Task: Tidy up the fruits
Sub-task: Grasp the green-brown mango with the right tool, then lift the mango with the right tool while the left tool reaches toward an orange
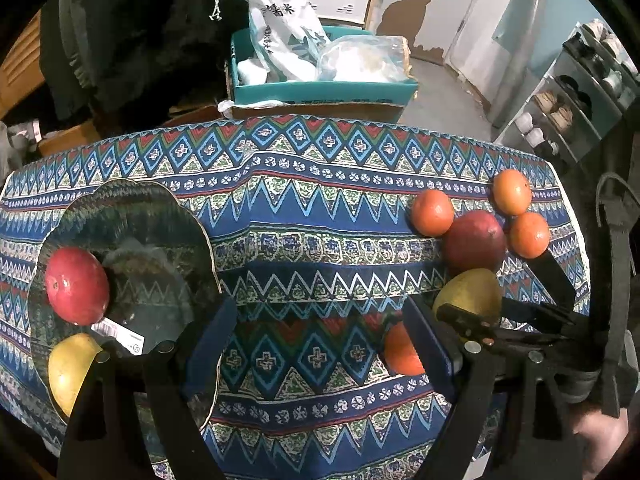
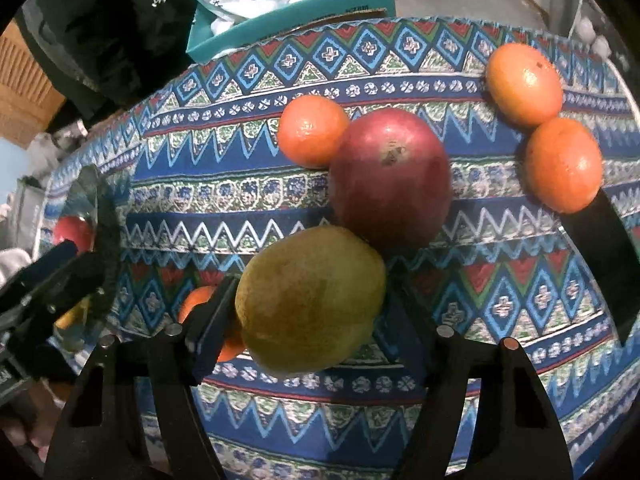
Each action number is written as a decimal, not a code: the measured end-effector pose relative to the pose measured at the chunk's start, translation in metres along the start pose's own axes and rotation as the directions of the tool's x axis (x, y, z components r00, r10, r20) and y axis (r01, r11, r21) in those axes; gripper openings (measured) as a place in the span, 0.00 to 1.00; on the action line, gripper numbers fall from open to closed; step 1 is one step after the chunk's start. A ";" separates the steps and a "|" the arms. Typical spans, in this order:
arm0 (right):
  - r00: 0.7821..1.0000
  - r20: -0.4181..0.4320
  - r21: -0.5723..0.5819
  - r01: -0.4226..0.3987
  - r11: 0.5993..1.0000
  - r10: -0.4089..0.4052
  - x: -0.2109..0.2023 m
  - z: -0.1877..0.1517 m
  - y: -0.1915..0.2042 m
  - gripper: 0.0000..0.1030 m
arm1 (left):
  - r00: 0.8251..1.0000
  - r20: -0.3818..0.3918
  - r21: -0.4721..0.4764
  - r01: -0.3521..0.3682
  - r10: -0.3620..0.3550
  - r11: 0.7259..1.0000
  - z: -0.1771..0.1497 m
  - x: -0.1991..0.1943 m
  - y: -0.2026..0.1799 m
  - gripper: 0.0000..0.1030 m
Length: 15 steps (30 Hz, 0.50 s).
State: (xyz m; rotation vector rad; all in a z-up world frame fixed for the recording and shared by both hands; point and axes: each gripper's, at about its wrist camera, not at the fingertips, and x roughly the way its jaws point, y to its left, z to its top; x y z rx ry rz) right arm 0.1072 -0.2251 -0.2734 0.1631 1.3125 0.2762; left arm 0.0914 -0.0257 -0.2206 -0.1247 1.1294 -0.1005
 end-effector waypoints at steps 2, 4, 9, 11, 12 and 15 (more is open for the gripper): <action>1.000 0.005 -0.013 0.022 1.000 -0.022 -0.002 -0.001 0.001 0.70 | 1.000 -0.001 0.004 0.004 -0.004 1.000 -0.001 0.000 -0.002 0.84; 0.999 0.014 -0.018 0.036 0.999 -0.035 -0.007 -0.003 -0.002 0.70 | 1.000 -0.005 0.007 0.009 -0.009 1.000 -0.001 0.001 -0.004 0.84; 0.997 0.057 -0.007 0.056 0.998 -0.056 -0.028 -0.004 -0.014 0.70 | 0.999 -0.013 0.017 0.029 -0.029 0.999 -0.002 0.003 -0.015 0.84; 0.995 0.069 -0.002 0.078 0.997 -0.078 -0.035 -0.004 -0.021 0.70 | 0.999 -0.020 0.026 0.040 -0.039 0.999 -0.003 0.005 -0.021 0.84; 0.993 0.075 0.000 0.091 0.996 -0.091 -0.039 -0.005 -0.025 0.70 | 0.999 -0.024 0.031 0.045 -0.044 0.998 -0.005 0.007 -0.024 0.84; 0.989 0.082 0.017 0.120 0.993 -0.121 -0.045 -0.009 -0.041 0.70 | 0.998 -0.040 0.051 0.057 -0.055 0.997 -0.008 0.014 -0.035 0.84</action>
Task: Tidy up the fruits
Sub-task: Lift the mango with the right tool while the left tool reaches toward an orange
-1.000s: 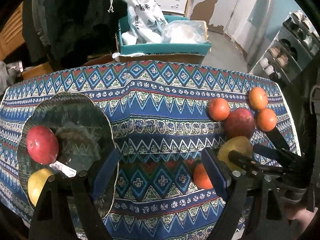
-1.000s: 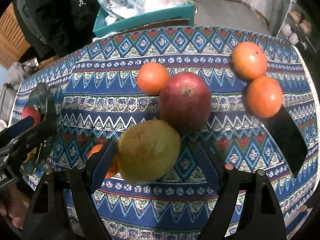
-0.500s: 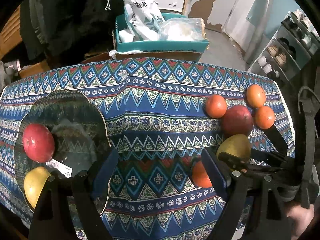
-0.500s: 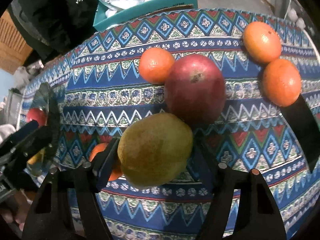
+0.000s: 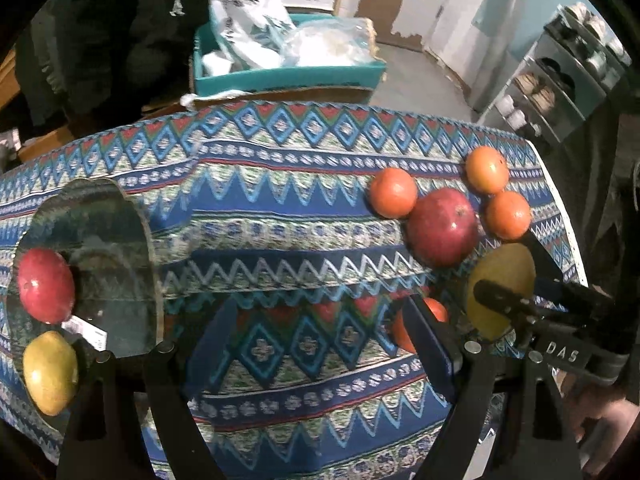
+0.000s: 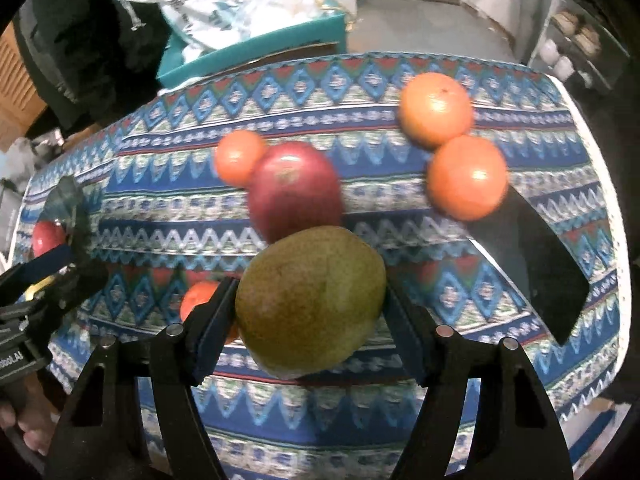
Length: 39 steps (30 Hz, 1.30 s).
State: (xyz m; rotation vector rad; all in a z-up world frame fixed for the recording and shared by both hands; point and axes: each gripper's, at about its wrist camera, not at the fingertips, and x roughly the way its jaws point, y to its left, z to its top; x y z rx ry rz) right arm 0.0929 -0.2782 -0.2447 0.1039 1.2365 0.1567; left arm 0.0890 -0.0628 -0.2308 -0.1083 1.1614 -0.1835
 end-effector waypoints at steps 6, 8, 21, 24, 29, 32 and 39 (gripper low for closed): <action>0.999 0.005 0.016 0.046 0.999 -0.046 -0.003 -0.007 -0.024 0.70 | 0.999 -0.025 0.036 0.028 -0.027 0.999 -0.002 0.013 -0.025 0.84; 0.998 0.005 0.012 0.059 0.998 -0.059 -0.004 -0.009 -0.028 0.70 | 0.999 -0.032 0.051 0.031 -0.029 0.998 -0.003 0.017 -0.034 0.84; 1.000 0.005 0.084 -0.004 0.996 0.004 -0.004 -0.020 -0.065 0.70 | 0.998 -0.064 0.103 0.022 -0.016 0.994 -0.008 0.031 -0.062 0.84; 1.000 0.008 0.089 -0.004 0.996 0.004 -0.005 -0.020 -0.066 0.70 | 0.998 -0.067 0.111 0.020 -0.012 0.994 -0.008 0.033 -0.067 0.84; 1.000 0.017 0.114 -0.002 0.994 0.000 -0.012 -0.021 -0.077 0.70 | 0.997 -0.072 0.112 0.036 -0.028 0.993 -0.008 0.037 -0.078 0.84; 1.000 0.019 0.124 0.017 0.992 -0.019 -0.015 -0.023 -0.084 0.70 | 0.996 -0.073 0.119 0.049 -0.040 0.992 -0.008 0.040 -0.088 0.84; 0.997 0.026 0.123 0.064 0.990 -0.067 -0.022 -0.028 -0.092 0.70 | 0.994 -0.095 0.145 0.072 -0.059 0.987 -0.012 0.053 -0.111 0.84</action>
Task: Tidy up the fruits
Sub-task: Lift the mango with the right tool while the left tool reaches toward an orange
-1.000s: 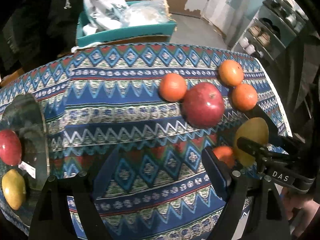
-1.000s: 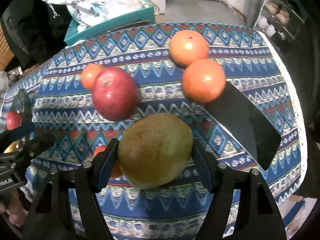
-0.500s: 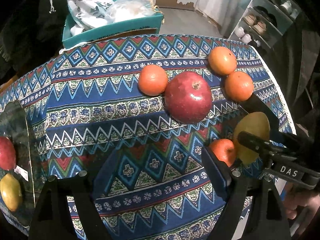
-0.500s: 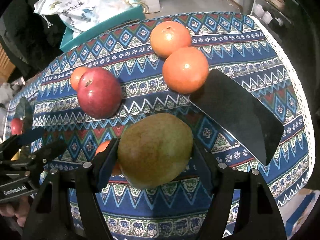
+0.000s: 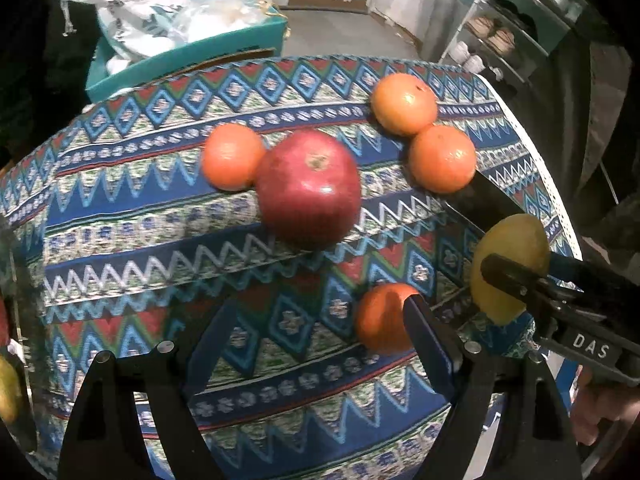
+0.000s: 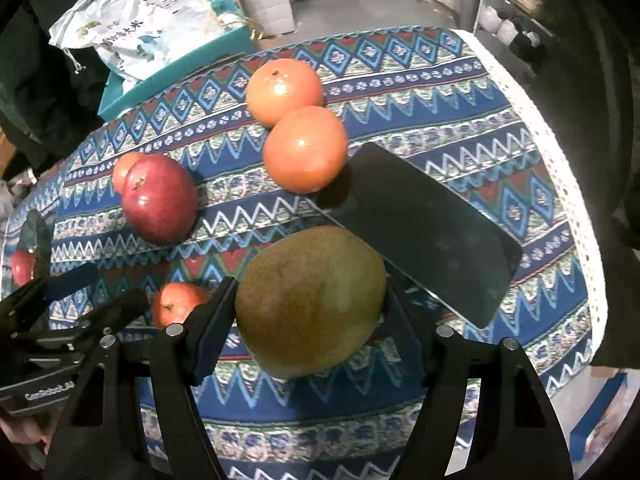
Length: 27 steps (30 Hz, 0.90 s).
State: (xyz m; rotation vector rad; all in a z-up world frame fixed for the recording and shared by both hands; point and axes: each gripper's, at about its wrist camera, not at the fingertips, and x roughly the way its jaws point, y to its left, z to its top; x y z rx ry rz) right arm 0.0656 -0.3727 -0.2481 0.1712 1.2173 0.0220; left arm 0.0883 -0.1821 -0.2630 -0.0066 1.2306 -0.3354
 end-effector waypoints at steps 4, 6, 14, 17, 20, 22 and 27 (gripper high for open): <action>0.999 0.008 -0.035 0.043 0.998 -0.042 -0.005 -0.004 -0.003 0.70 | 1.000 -0.010 0.029 -0.005 0.005 1.000 -0.001 0.007 -0.013 0.84; 0.999 0.010 -0.046 0.054 0.997 -0.053 -0.006 -0.006 -0.004 0.70 | 1.000 -0.015 0.031 0.001 0.000 1.000 -0.001 0.010 -0.017 0.84; 0.998 0.009 -0.027 0.057 0.998 -0.057 -0.008 -0.010 -0.015 0.70 | 0.999 -0.031 0.030 0.037 -0.036 0.999 -0.001 0.023 -0.026 0.84; 0.998 0.008 -0.020 0.060 0.998 -0.060 -0.007 -0.010 -0.016 0.70 | 0.999 -0.032 0.047 0.044 -0.042 0.998 -0.001 0.027 -0.032 0.83; 0.998 0.010 -0.014 0.061 0.998 -0.061 -0.008 -0.009 -0.018 0.70 | 0.997 -0.040 0.049 0.069 -0.067 0.996 -0.002 0.029 -0.035 0.76; 0.998 0.011 -0.014 0.060 0.998 -0.060 -0.008 -0.009 -0.018 0.70 | 0.995 -0.046 0.051 0.094 -0.092 0.994 -0.002 0.030 -0.036 0.69; 0.998 0.012 -0.003 0.055 0.998 -0.055 -0.008 -0.008 -0.020 0.70 | 0.985 -0.070 0.075 0.162 -0.157 0.984 -0.004 0.033 -0.047 0.47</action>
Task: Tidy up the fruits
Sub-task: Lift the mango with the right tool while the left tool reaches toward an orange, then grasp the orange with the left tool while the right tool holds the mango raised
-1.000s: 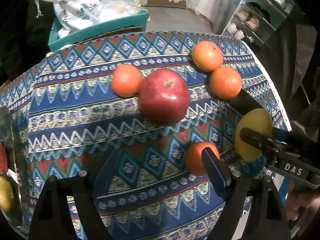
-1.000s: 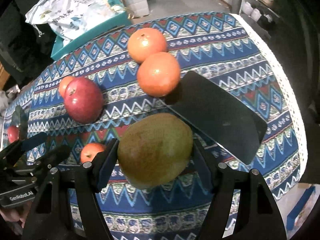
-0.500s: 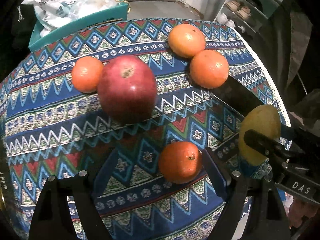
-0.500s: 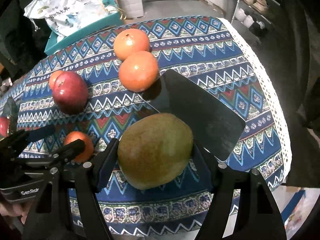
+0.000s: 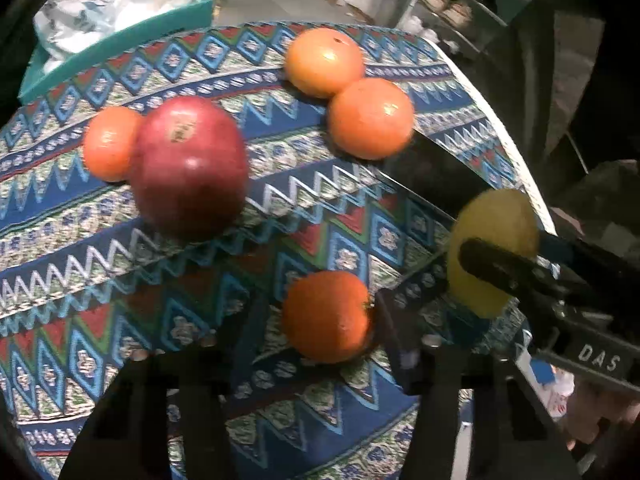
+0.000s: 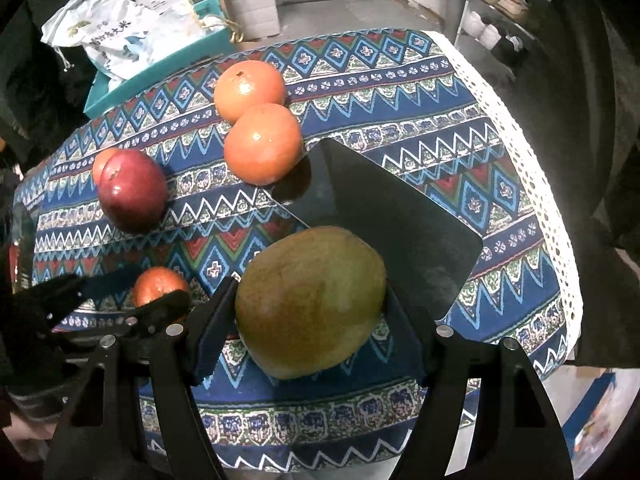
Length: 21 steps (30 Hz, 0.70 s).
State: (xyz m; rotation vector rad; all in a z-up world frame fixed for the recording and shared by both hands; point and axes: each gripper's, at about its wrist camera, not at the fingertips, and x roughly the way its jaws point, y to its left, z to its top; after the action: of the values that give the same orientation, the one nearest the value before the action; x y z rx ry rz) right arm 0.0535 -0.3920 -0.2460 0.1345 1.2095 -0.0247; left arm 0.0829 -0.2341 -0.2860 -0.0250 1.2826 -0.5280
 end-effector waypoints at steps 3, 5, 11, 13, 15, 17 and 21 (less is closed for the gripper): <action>1.000 0.003 0.007 -0.002 1.000 0.002 -0.001 0.001 -0.001 0.70 | 1.000 0.005 0.029 -0.013 0.013 1.000 -0.001 -0.001 -0.006 0.44; 1.000 0.006 0.008 -0.003 1.000 0.003 -0.002 0.001 -0.001 0.70 | 1.000 0.009 0.040 -0.023 0.023 0.999 -0.002 -0.001 -0.009 0.44; 1.000 0.028 0.001 -0.006 1.000 0.006 -0.009 0.003 0.001 0.70 | 0.996 0.046 0.033 -0.073 0.071 0.997 -0.002 -0.014 -0.005 0.43; 0.999 0.041 -0.004 -0.003 1.000 0.003 -0.013 0.004 0.003 0.70 | 0.995 0.066 0.027 -0.082 0.080 0.996 -0.001 -0.024 -0.002 0.43; 0.999 0.053 -0.008 -0.002 1.000 0.003 -0.018 0.005 0.004 0.70 | 0.991 0.093 0.021 -0.098 0.096 0.995 -0.001 -0.036 0.002 0.43; 0.998 0.069 -0.012 0.000 1.000 0.001 -0.023 0.006 0.007 0.70 | 0.987 0.118 0.016 -0.112 0.110 0.994 0.000 -0.049 0.005 0.43; 0.994 0.107 -0.031 -0.004 1.000 0.007 -0.037 0.009 0.014 0.70 | 0.980 0.158 -0.009 -0.118 0.118 0.993 -0.001 -0.073 0.012 0.43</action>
State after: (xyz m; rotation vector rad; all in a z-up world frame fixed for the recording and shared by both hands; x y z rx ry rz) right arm 0.0505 -0.3810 -0.2072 0.1085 1.1019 -0.0082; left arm 0.0732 -0.1948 -0.2239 0.0098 1.1215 -0.4159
